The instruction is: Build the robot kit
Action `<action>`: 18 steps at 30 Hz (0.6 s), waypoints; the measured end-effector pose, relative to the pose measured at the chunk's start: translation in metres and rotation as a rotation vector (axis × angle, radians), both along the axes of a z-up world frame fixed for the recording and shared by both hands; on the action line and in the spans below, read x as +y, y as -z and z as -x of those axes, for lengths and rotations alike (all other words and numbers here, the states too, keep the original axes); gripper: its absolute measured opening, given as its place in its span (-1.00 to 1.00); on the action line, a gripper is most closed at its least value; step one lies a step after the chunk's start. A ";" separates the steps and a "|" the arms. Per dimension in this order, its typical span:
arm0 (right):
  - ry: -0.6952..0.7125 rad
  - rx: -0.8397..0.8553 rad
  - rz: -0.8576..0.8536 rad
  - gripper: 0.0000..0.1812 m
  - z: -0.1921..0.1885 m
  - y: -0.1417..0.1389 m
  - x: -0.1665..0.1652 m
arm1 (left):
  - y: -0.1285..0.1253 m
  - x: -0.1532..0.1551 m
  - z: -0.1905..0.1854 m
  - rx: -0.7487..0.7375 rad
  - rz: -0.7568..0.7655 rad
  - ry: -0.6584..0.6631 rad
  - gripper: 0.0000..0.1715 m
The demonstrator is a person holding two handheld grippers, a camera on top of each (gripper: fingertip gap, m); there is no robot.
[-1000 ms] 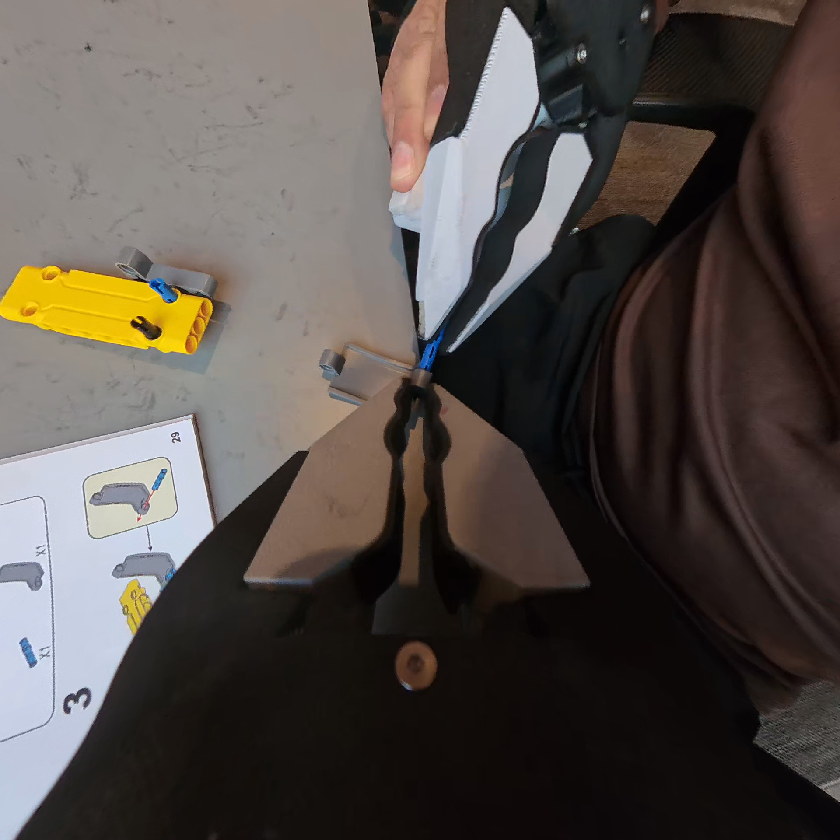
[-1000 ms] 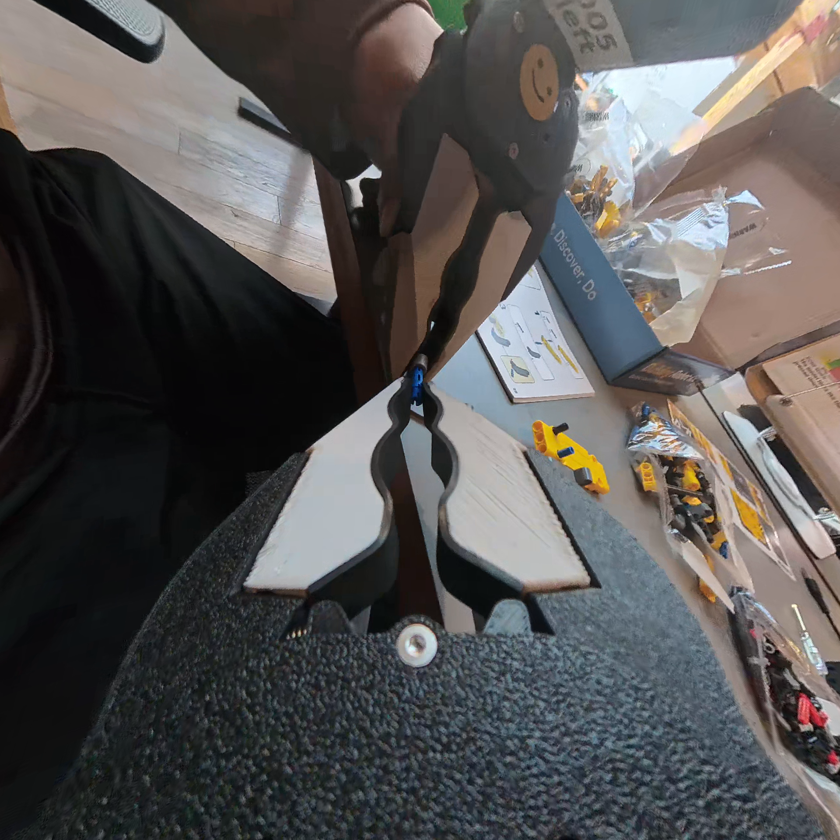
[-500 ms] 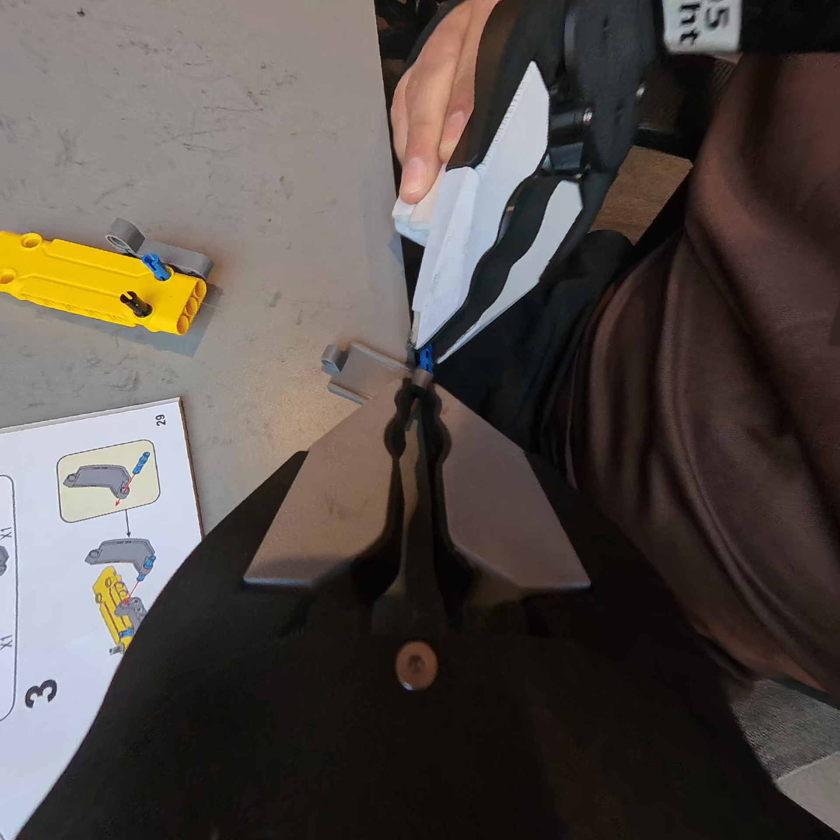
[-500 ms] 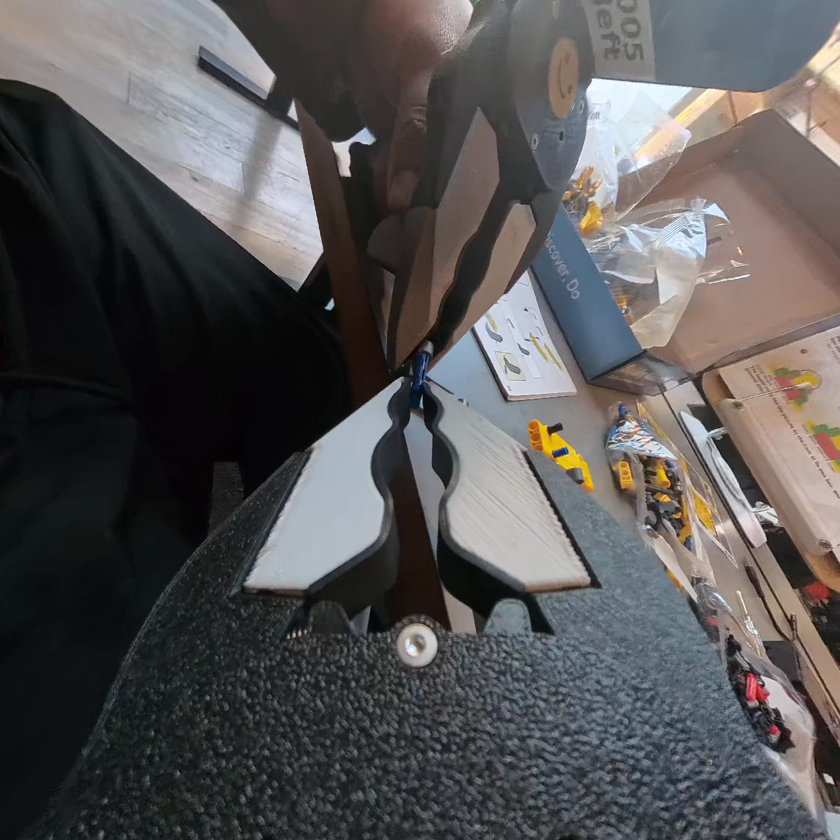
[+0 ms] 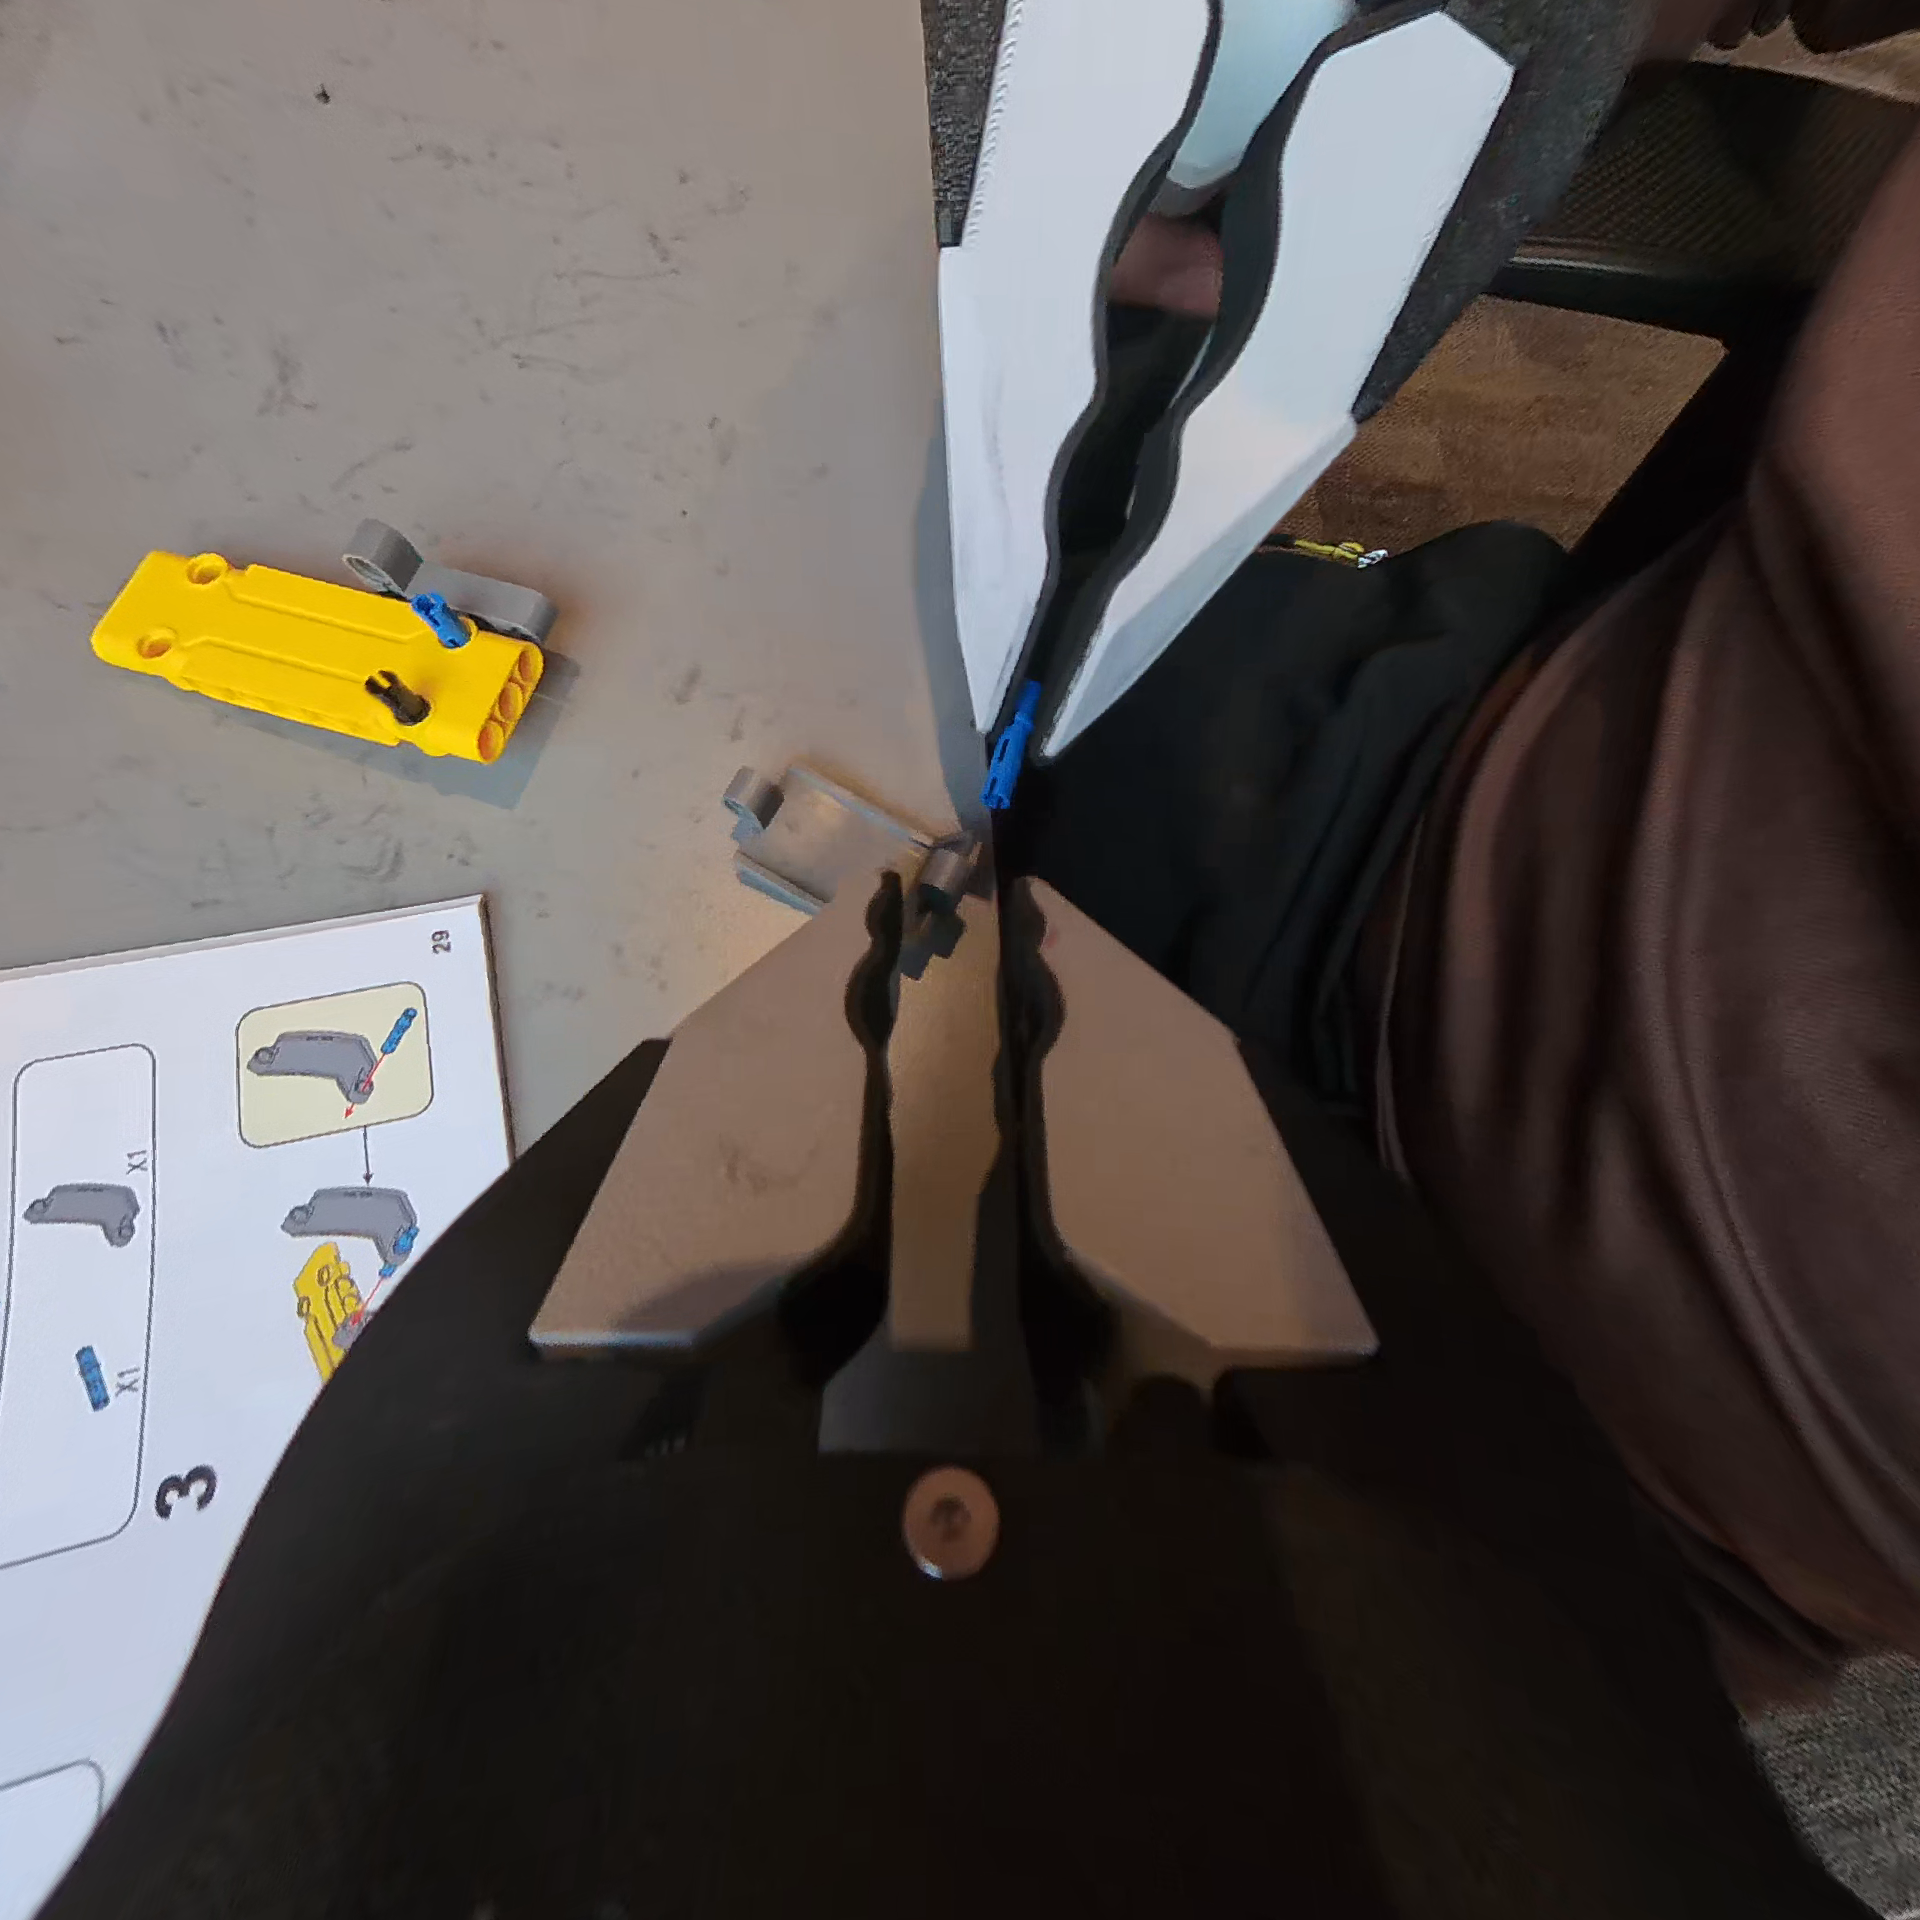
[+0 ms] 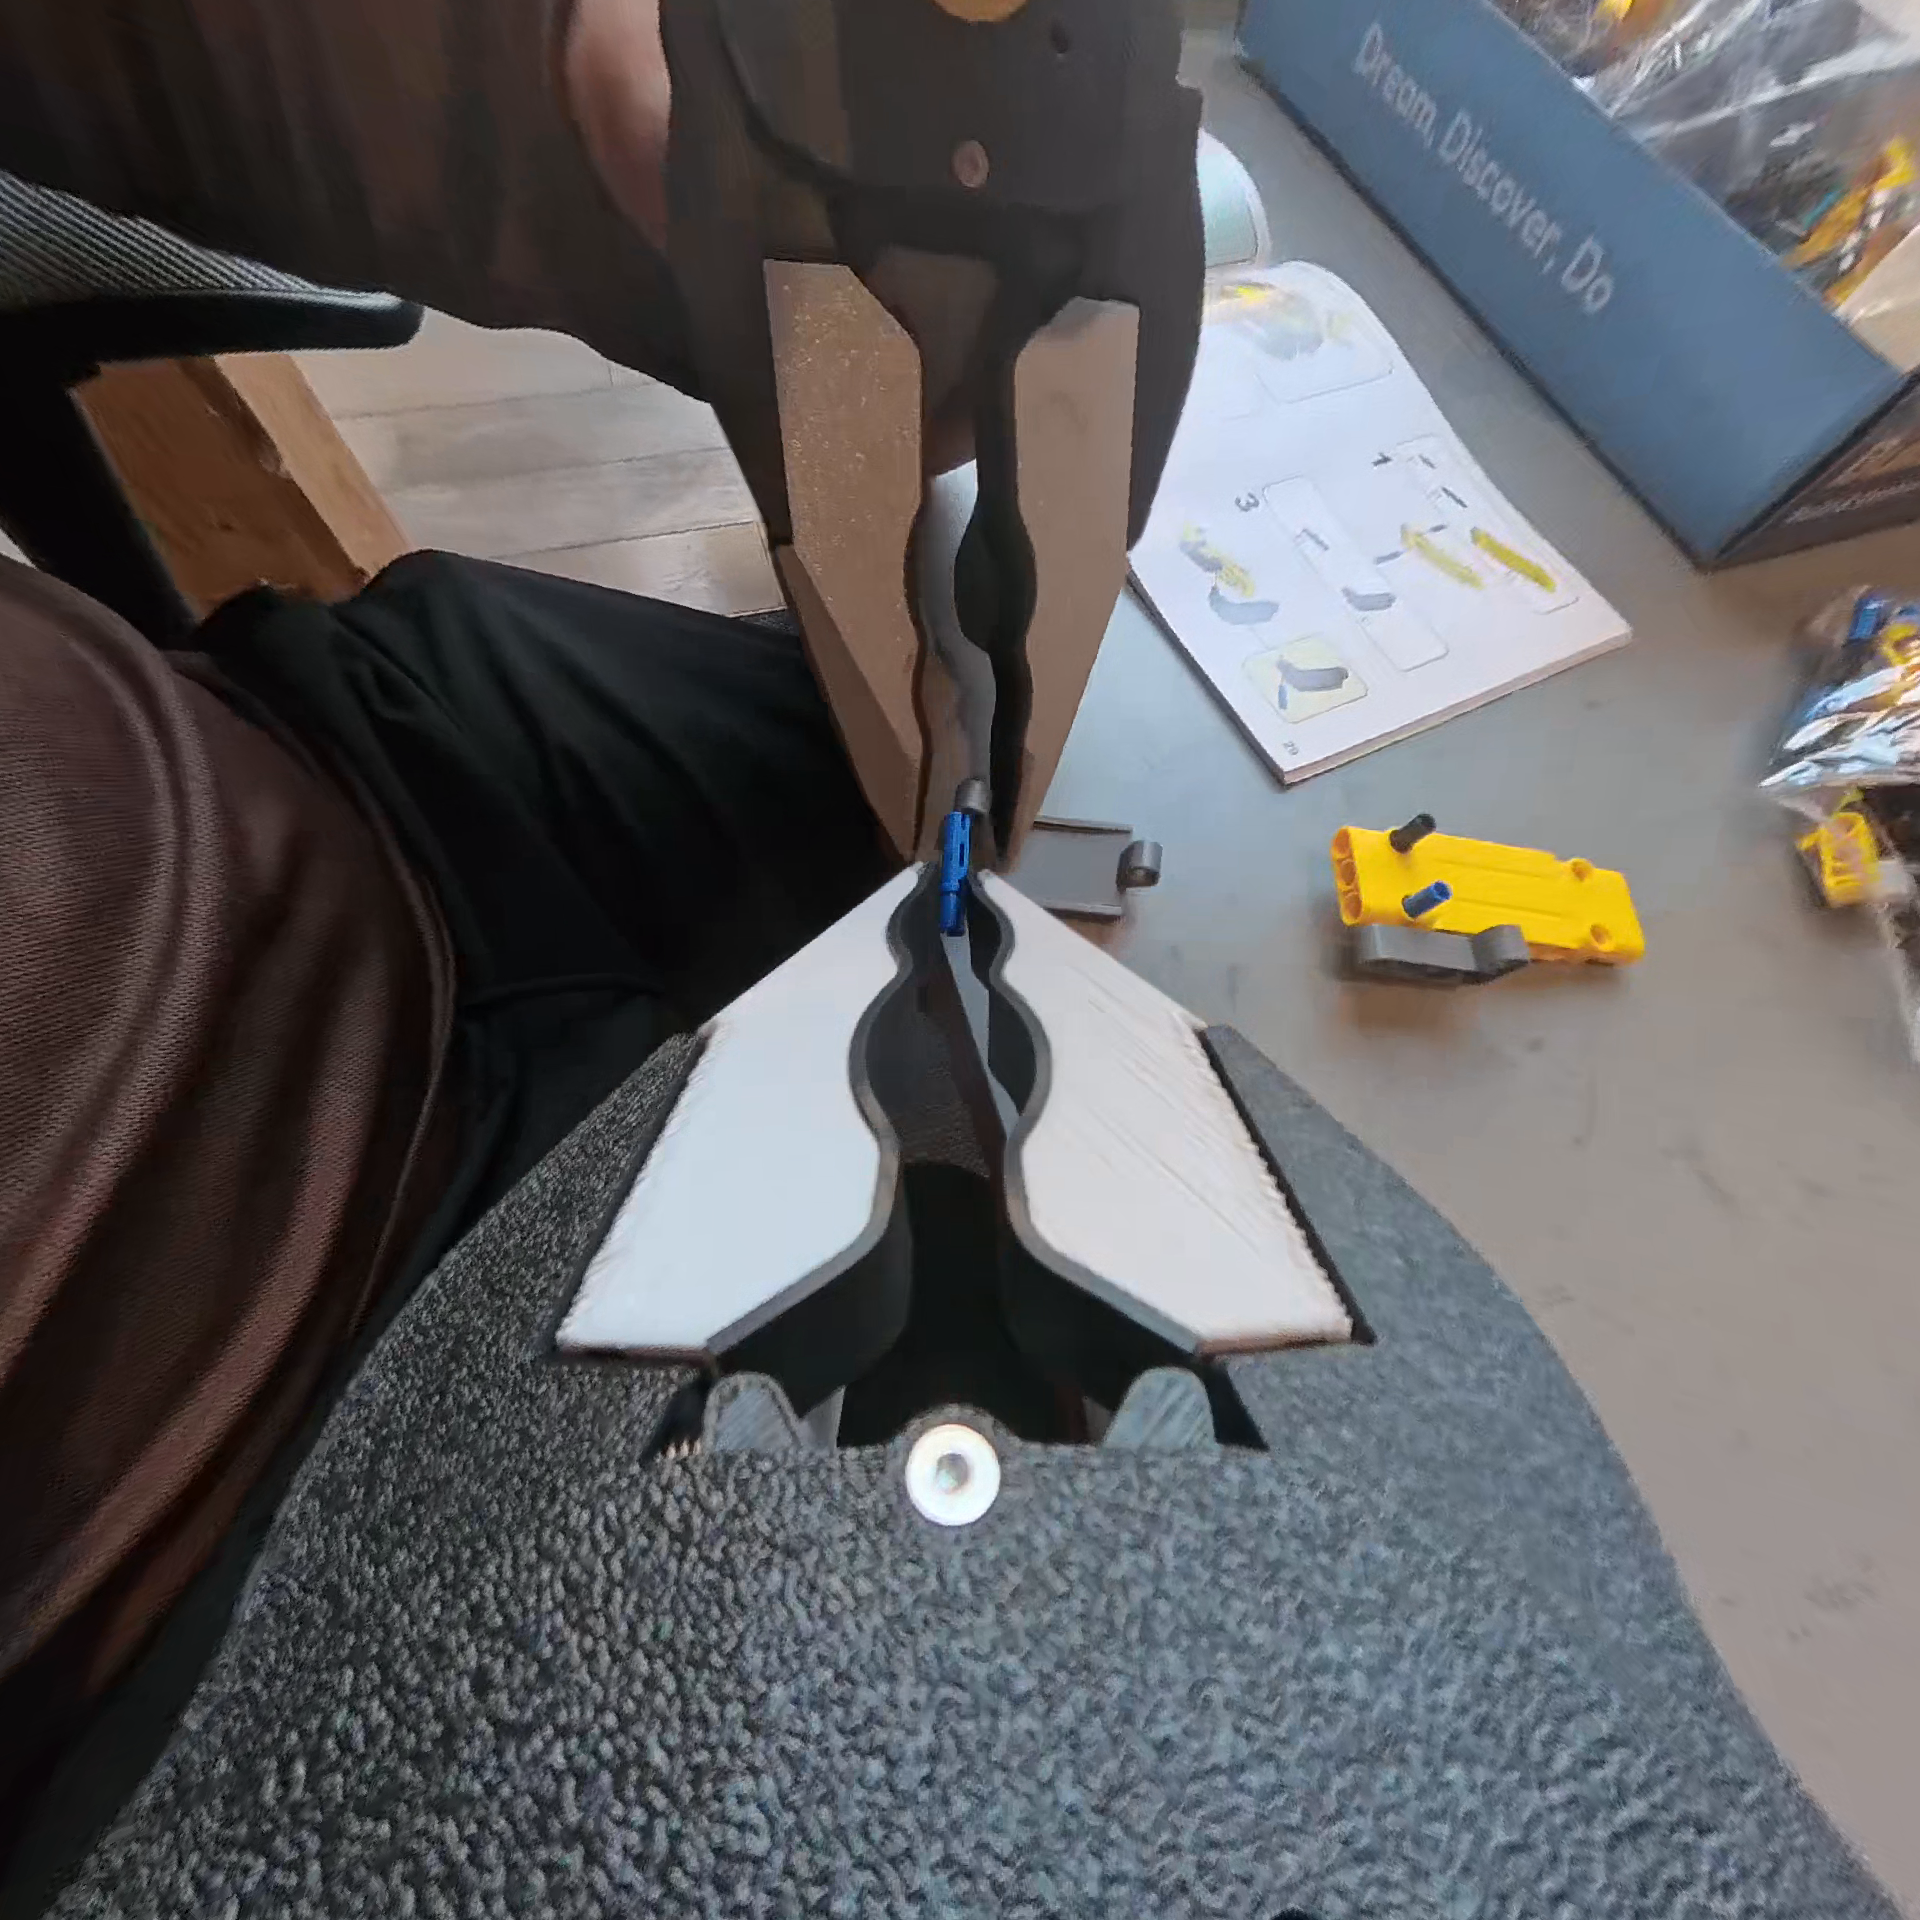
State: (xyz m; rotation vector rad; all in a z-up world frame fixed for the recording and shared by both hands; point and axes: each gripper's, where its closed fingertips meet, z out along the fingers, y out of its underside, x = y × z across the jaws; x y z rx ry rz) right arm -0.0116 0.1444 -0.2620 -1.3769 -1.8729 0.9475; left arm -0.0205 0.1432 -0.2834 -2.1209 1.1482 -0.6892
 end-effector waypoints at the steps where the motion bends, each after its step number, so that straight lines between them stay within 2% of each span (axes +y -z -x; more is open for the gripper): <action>1: 0.010 -0.006 0.012 -0.95 0.000 -0.001 0.001 | 0.000 0.000 0.001 -0.003 0.001 -0.006 -0.75; 11: 0.050 -0.030 0.143 -0.94 -0.006 0.001 0.010 | -0.007 0.000 0.003 -0.036 -0.030 -0.055 -0.77; 18: 0.037 -0.033 0.141 -0.94 -0.008 0.002 0.014 | -0.016 -0.002 -0.004 -0.095 -0.039 -0.076 -0.78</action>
